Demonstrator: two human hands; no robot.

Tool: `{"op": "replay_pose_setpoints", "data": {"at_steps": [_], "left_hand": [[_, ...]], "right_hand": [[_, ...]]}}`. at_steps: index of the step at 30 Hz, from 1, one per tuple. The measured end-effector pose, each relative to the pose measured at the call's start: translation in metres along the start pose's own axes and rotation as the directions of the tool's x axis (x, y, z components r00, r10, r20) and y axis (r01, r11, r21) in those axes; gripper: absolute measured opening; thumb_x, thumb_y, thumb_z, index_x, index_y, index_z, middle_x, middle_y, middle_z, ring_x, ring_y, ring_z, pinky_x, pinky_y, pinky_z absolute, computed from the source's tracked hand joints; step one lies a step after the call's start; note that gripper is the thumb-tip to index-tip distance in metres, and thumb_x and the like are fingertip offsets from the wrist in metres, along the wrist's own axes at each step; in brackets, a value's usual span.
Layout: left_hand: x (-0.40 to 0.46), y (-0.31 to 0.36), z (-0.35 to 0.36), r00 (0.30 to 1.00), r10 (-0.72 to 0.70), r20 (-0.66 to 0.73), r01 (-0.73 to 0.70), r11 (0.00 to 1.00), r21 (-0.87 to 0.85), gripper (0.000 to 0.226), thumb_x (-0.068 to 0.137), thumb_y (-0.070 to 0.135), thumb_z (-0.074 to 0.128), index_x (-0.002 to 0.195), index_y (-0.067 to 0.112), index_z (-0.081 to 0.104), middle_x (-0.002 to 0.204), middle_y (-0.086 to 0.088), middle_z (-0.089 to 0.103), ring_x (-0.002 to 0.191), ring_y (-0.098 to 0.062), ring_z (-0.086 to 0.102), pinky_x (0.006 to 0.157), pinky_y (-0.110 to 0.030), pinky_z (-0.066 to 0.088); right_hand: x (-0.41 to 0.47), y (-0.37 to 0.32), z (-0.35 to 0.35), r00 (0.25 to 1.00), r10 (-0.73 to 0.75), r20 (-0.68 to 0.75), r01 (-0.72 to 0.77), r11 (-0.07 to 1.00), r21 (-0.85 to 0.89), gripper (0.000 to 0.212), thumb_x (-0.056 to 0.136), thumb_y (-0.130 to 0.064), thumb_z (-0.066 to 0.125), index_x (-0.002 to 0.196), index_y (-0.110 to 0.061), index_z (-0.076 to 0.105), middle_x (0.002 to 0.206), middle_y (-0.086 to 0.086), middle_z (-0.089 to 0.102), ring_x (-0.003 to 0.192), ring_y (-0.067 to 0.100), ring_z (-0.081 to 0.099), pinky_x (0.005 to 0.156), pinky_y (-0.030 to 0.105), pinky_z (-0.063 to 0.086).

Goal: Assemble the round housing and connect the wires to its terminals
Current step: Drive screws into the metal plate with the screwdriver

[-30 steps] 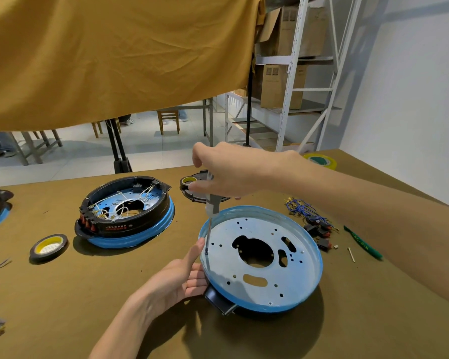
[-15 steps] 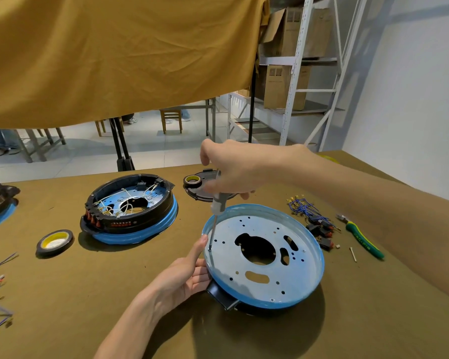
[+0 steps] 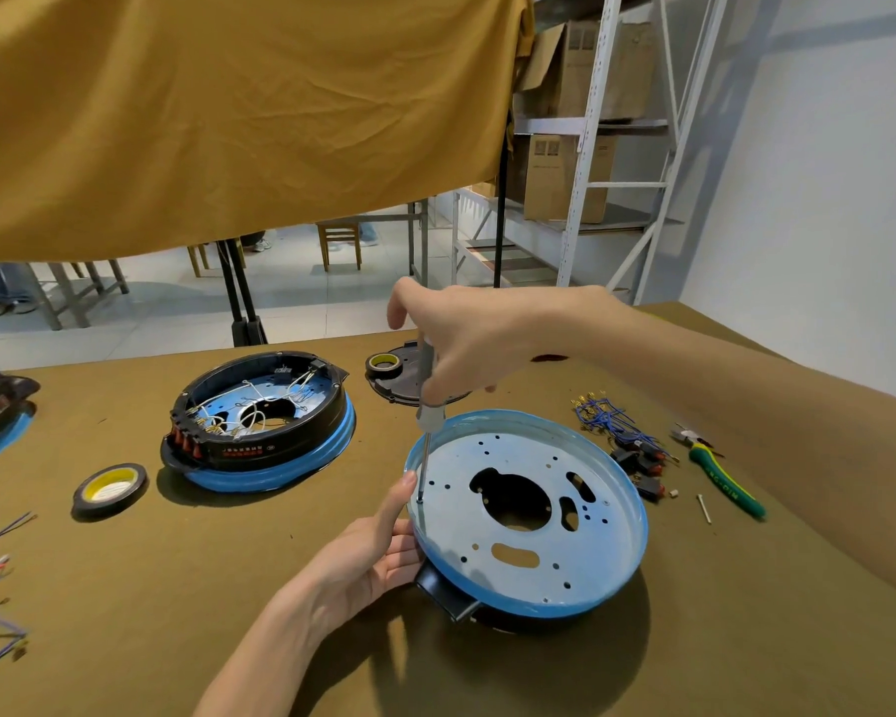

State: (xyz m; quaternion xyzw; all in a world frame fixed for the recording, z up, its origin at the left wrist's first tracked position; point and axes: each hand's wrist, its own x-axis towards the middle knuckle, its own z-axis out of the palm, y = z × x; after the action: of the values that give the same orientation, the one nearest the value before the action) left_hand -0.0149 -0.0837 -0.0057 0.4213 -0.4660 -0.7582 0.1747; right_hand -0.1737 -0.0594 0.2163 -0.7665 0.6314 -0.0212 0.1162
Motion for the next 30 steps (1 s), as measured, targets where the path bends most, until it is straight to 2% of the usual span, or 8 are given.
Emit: {"op": "replay_pose_setpoints", "data": {"at_steps": [4, 7, 12, 16, 20, 24, 28, 30], "left_hand": [[0.002, 0.000, 0.000, 0.999, -0.012, -0.036, 0.012, 1.000, -0.005, 0.088, 0.075, 0.074, 0.062, 0.124, 0.001, 0.062, 0.112, -0.015, 0.077, 0.106, -0.025, 0.074, 0.084, -0.031, 0.061], [0.001, 0.000, 0.001, 1.000, -0.018, -0.017, 0.019, 1.000, 0.004, 0.083, 0.081, 0.072, 0.062, 0.123, 0.001, 0.062, 0.109, -0.015, 0.078, 0.094, -0.021, 0.077, 0.068, -0.025, 0.060], [0.003, -0.001, -0.002, 0.999, -0.023, -0.035, 0.022, 1.000, -0.010, 0.086, 0.080, 0.074, 0.061, 0.126, 0.001, 0.062, 0.110, -0.015, 0.078, 0.093, -0.020, 0.075, 0.071, -0.025, 0.059], [0.005, -0.002, -0.002, 0.999, -0.022, -0.028, 0.023, 0.999, 0.031, 0.090, 0.072, 0.077, 0.066, 0.121, 0.002, 0.063, 0.105, -0.014, 0.079, 0.086, -0.017, 0.078, 0.066, -0.024, 0.059], [0.007, -0.003, -0.004, 1.000, -0.009, -0.026, 0.009, 1.000, 0.006, 0.093, 0.071, 0.077, 0.067, 0.124, 0.000, 0.063, 0.101, -0.019, 0.077, 0.085, -0.018, 0.078, 0.074, -0.024, 0.063], [0.008, -0.001, -0.002, 0.999, -0.025, -0.048, 0.026, 0.999, 0.029, 0.094, 0.063, 0.077, 0.067, 0.117, 0.000, 0.065, 0.093, -0.011, 0.080, 0.070, -0.014, 0.076, 0.057, -0.022, 0.058], [0.006, -0.001, -0.001, 1.000, -0.014, -0.026, 0.015, 1.000, 0.022, 0.092, 0.066, 0.075, 0.067, 0.120, 0.001, 0.064, 0.101, -0.013, 0.079, 0.080, -0.017, 0.076, 0.060, -0.022, 0.058], [0.006, -0.001, -0.001, 0.999, -0.014, -0.039, 0.015, 1.000, 0.016, 0.089, 0.068, 0.074, 0.065, 0.118, 0.000, 0.064, 0.097, -0.013, 0.079, 0.075, -0.016, 0.076, 0.059, -0.022, 0.058]], "right_hand": [[0.004, -0.002, 0.010, 0.981, -0.042, -0.190, -0.004, 0.972, -0.236, 0.046, 0.099, -0.052, 0.058, 0.120, -0.015, 0.041, 0.082, 0.003, 0.067, 0.051, 0.014, 0.062, 0.042, 0.030, 0.048], [0.003, 0.000, 0.005, 0.999, -0.020, -0.042, 0.017, 0.997, -0.074, 0.054, 0.094, -0.039, 0.068, 0.131, -0.020, 0.034, 0.090, 0.003, 0.070, 0.073, 0.025, 0.070, 0.059, 0.045, 0.060], [0.005, -0.002, 0.013, 0.977, -0.061, -0.203, -0.001, 0.956, -0.292, 0.044, 0.100, -0.049, 0.058, 0.124, -0.016, 0.043, 0.077, -0.002, 0.059, 0.059, 0.013, 0.058, 0.047, 0.031, 0.041], [0.002, 0.002, 0.005, 0.998, -0.049, -0.042, 0.047, 0.997, -0.059, 0.056, 0.091, -0.034, 0.071, 0.134, -0.020, 0.036, 0.089, -0.002, 0.059, 0.076, 0.014, 0.060, 0.056, 0.030, 0.044], [0.005, 0.001, 0.016, 0.979, -0.082, -0.188, 0.047, 0.982, -0.185, 0.046, 0.099, -0.050, 0.058, 0.125, -0.017, 0.041, 0.081, -0.002, 0.063, 0.063, 0.015, 0.058, 0.052, 0.032, 0.042], [0.002, 0.002, 0.008, 0.996, -0.083, -0.037, 0.084, 0.996, 0.007, 0.053, 0.093, -0.033, 0.068, 0.133, -0.020, 0.035, 0.090, -0.004, 0.063, 0.079, 0.012, 0.061, 0.063, 0.031, 0.048], [0.006, -0.001, 0.017, 0.974, -0.105, -0.199, 0.069, 0.981, -0.182, 0.045, 0.102, -0.048, 0.054, 0.130, -0.016, 0.041, 0.081, -0.005, 0.058, 0.066, 0.011, 0.056, 0.053, 0.028, 0.037], [0.005, -0.001, 0.012, 0.989, -0.090, -0.116, 0.081, 0.994, -0.078, 0.049, 0.100, -0.045, 0.059, 0.135, -0.018, 0.037, 0.085, -0.006, 0.058, 0.073, 0.009, 0.057, 0.056, 0.026, 0.038]]}}
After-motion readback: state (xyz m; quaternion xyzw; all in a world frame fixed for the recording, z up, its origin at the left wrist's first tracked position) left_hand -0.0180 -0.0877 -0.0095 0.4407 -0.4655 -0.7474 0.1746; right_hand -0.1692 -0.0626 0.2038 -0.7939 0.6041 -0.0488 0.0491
